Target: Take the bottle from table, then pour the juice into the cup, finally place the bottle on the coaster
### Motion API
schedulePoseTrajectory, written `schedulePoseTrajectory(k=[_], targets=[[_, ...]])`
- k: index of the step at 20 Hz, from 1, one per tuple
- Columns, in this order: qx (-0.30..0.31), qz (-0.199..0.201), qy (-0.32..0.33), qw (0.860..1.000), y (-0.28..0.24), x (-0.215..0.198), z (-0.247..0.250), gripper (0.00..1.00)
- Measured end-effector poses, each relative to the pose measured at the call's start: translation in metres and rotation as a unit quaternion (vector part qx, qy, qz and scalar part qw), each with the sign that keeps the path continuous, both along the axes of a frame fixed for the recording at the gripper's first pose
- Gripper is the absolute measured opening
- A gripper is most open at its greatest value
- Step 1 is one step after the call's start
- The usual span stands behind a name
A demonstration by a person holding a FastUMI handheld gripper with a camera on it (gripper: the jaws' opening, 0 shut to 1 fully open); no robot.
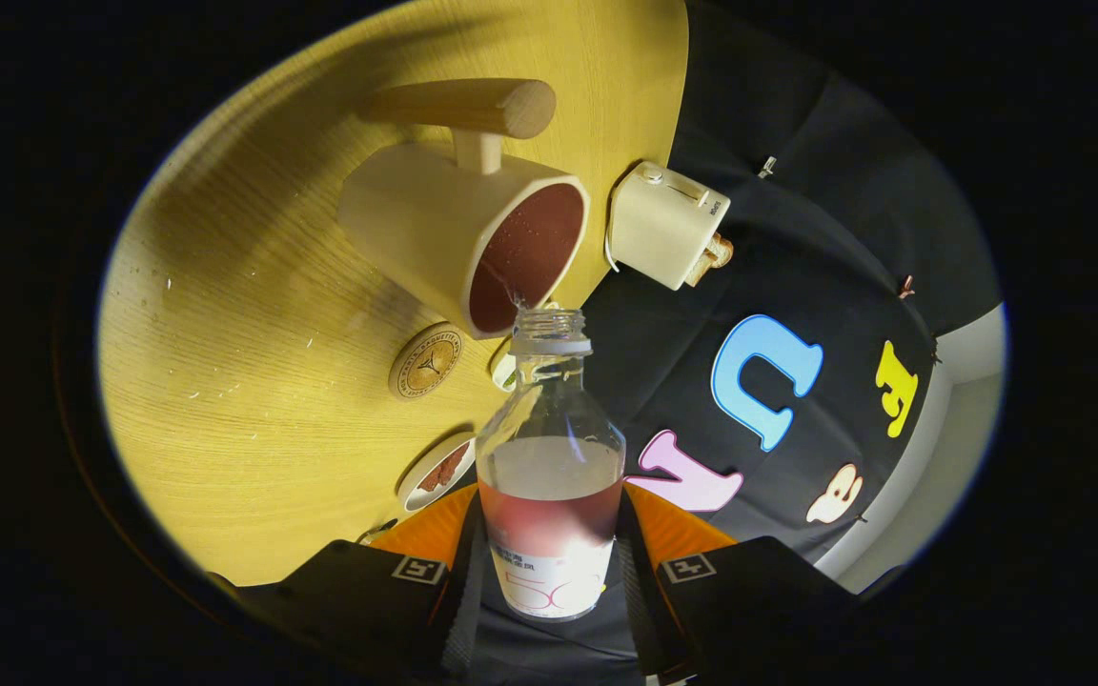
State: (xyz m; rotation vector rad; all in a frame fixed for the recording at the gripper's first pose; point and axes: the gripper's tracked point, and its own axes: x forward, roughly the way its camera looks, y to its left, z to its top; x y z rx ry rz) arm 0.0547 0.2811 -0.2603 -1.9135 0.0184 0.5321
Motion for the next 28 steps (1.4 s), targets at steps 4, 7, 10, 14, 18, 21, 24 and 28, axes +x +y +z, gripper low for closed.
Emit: schedulePoseTrajectory(k=[4,7,10,14,18,21,24,28], targets=[[-0.002,0.004,-0.004,1.0,0.002,0.002,0.003,0.67],[-0.005,0.011,-0.006,1.0,0.005,0.002,0.004,0.67],[-0.009,0.018,-0.008,1.0,0.008,0.002,0.006,0.67],[-0.012,0.022,-0.008,1.0,0.008,-0.001,0.011,0.67],[-0.011,0.023,-0.008,1.0,0.01,-0.001,0.014,0.67],[-0.015,0.028,-0.007,0.999,0.011,-0.005,0.013,0.67],[-0.015,0.029,-0.008,0.999,0.011,-0.005,0.014,0.66],[-0.003,0.022,-0.004,1.0,0.009,-0.004,0.016,0.67]])
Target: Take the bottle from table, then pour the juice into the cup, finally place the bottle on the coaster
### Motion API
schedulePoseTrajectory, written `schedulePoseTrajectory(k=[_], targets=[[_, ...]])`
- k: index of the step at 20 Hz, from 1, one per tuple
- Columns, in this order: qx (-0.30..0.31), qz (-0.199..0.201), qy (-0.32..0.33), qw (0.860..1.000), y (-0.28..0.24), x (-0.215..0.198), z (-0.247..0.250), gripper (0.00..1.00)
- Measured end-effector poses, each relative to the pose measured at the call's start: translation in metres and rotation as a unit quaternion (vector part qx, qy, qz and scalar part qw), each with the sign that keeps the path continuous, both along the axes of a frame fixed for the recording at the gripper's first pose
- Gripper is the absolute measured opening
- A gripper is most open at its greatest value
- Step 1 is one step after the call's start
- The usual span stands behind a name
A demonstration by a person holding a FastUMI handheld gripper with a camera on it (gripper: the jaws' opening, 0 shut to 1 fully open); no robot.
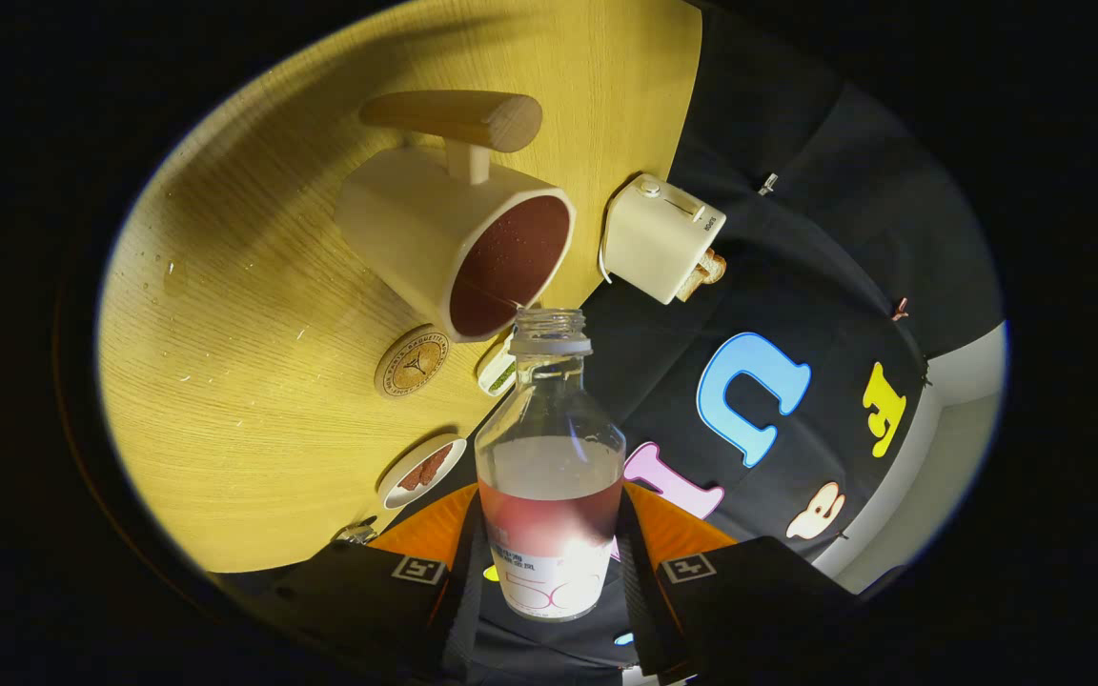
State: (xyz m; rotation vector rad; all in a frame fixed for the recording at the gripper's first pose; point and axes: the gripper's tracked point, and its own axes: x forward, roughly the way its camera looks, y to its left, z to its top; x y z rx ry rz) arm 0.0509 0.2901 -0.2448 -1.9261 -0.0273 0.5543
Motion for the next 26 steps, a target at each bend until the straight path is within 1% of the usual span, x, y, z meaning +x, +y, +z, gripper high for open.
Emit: schedulePoseTrajectory(k=[2,4,7,9,13,15,18,20,23,24,26], targets=[[0.04,-0.026,0.018,0.999,-0.006,0.0,-0.003,0.67],[0.09,-0.057,0.04,0.993,-0.009,-0.001,-0.006,0.67],[0.169,-0.094,0.078,0.978,-0.011,-0.01,-0.014,0.67],[0.229,-0.119,0.107,0.96,-0.009,-0.016,-0.021,0.67],[0.346,-0.162,0.155,0.911,0.0,-0.027,-0.032,0.67],[0.403,-0.18,0.178,0.88,0.002,-0.03,-0.035,0.67],[0.489,-0.202,0.204,0.824,0.002,-0.026,-0.031,0.67],[0.547,-0.204,0.22,0.782,0.004,-0.021,-0.022,0.67],[0.629,-0.21,0.247,0.707,-0.001,-0.006,-0.008,0.67],[0.651,-0.212,0.25,0.684,-0.003,0.001,-0.003,0.67],[0.687,-0.214,0.252,0.647,-0.01,0.015,0.005,0.67]])
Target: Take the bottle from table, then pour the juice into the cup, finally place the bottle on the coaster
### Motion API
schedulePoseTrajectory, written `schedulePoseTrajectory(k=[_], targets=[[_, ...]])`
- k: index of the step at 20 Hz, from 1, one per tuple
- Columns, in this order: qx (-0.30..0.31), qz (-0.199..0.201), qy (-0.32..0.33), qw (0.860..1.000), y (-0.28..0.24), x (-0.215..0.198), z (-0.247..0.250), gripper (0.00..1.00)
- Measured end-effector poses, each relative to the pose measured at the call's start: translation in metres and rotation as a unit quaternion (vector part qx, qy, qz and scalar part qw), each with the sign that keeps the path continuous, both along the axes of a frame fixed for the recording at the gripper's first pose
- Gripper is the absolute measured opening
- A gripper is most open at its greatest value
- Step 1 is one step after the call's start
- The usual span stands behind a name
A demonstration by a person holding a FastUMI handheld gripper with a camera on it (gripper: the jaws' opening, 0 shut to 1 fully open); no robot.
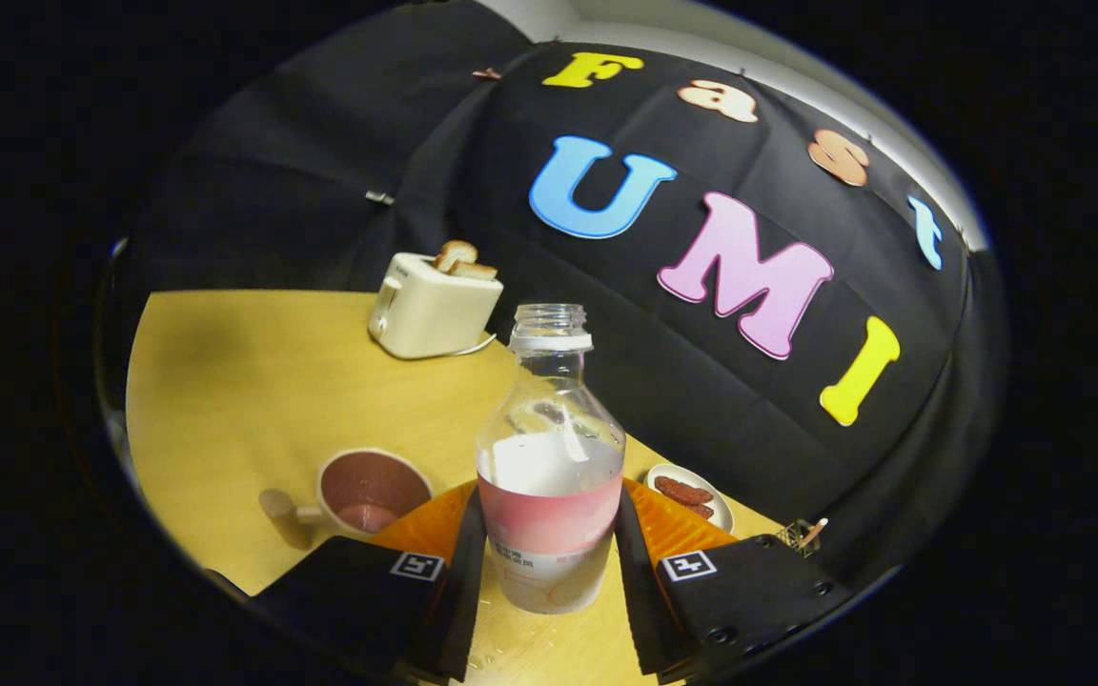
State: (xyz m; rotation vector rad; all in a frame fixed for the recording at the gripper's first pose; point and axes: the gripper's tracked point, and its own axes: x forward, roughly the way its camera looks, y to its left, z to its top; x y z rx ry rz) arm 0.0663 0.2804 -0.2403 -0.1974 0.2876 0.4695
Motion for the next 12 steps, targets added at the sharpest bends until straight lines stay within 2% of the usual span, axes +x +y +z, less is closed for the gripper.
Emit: schedulePoseTrajectory(k=[7,12], targets=[[0.112,-0.03,0.005,0.993,-0.003,0.049,0.003,0.67],[0.152,-0.035,-0.002,0.988,0.007,0.08,-0.007,0.68]])
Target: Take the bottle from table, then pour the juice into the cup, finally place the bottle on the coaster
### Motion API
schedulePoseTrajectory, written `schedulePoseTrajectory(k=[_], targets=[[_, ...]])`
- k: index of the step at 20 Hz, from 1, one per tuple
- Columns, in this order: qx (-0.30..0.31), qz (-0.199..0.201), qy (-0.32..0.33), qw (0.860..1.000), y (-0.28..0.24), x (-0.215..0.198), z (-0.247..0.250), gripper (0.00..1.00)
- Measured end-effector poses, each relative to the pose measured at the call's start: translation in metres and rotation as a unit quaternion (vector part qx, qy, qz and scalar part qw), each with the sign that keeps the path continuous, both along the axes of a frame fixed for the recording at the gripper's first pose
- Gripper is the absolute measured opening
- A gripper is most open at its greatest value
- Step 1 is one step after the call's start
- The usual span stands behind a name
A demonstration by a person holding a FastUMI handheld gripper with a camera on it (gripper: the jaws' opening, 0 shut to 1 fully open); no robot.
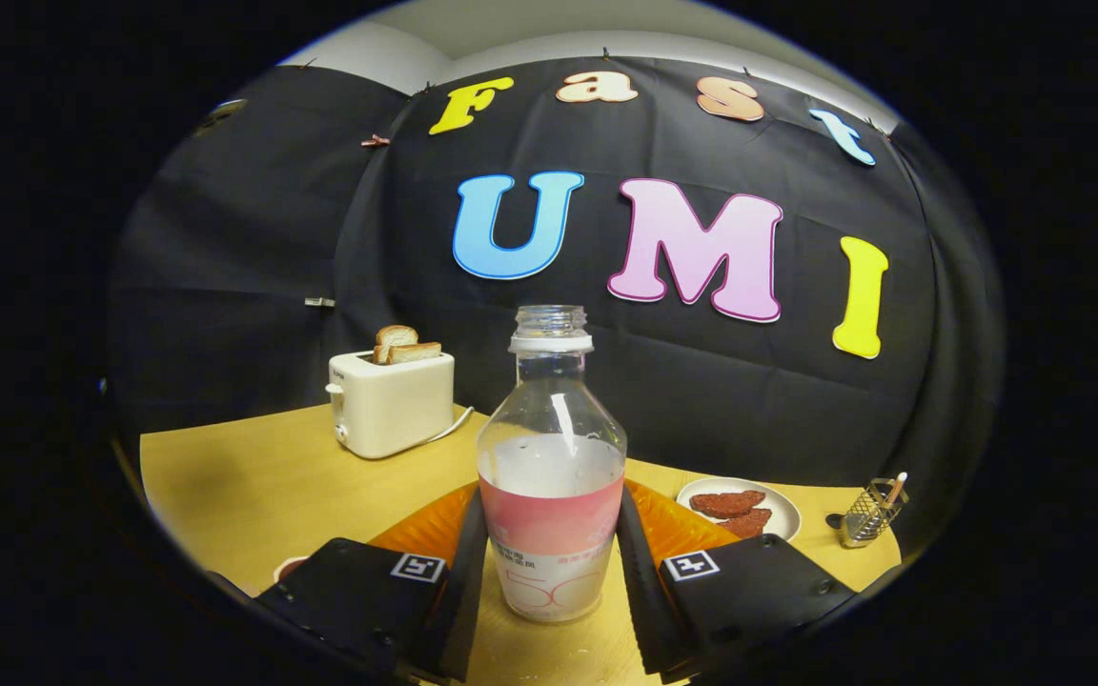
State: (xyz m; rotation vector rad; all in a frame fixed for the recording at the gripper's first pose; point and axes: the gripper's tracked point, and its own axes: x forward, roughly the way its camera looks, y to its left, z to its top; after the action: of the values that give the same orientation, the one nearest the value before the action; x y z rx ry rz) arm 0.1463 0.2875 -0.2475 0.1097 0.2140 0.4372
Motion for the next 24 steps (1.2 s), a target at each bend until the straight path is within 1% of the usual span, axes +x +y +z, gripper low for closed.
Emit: schedulePoseTrajectory(k=[7,12,16,17,20,24], targets=[[0.009,-0.01,0.029,1.0,0.011,0.025,-0.05,0.68],[0.011,-0.015,0.048,0.999,0.014,0.03,-0.076,0.68],[0.009,-0.024,0.056,0.998,0.012,0.03,-0.087,0.69],[0.01,-0.025,0.059,0.998,0.011,0.029,-0.09,0.71],[0.019,-0.032,0.058,0.998,0.008,0.027,-0.089,0.72],[0.022,-0.028,0.078,0.996,0.009,0.022,-0.095,0.76]])
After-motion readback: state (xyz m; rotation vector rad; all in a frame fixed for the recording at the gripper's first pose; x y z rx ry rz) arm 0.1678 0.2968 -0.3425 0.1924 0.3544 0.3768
